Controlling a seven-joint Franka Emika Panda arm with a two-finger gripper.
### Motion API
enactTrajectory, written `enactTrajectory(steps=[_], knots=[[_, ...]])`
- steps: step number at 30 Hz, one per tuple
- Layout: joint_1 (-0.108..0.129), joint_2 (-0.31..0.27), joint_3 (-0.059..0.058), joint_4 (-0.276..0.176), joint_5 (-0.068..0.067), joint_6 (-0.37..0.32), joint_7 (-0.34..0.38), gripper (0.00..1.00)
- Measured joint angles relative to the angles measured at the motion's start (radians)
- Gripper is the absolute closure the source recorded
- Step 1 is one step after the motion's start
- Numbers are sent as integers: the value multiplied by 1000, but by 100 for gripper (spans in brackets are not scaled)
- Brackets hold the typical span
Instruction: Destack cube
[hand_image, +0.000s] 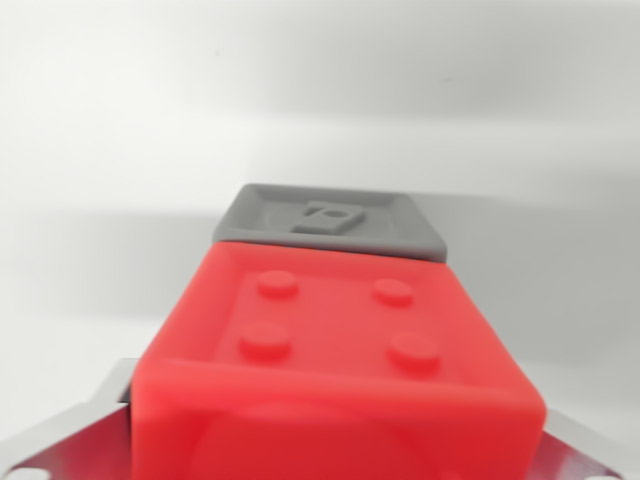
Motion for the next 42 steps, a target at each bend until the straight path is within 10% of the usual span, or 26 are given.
enactTrajectory(steps=[26,42], knots=[[-1,-7,1,-1,2,-5,-2,100],[-3,-72,10,-8,30,-60,-21,100]])
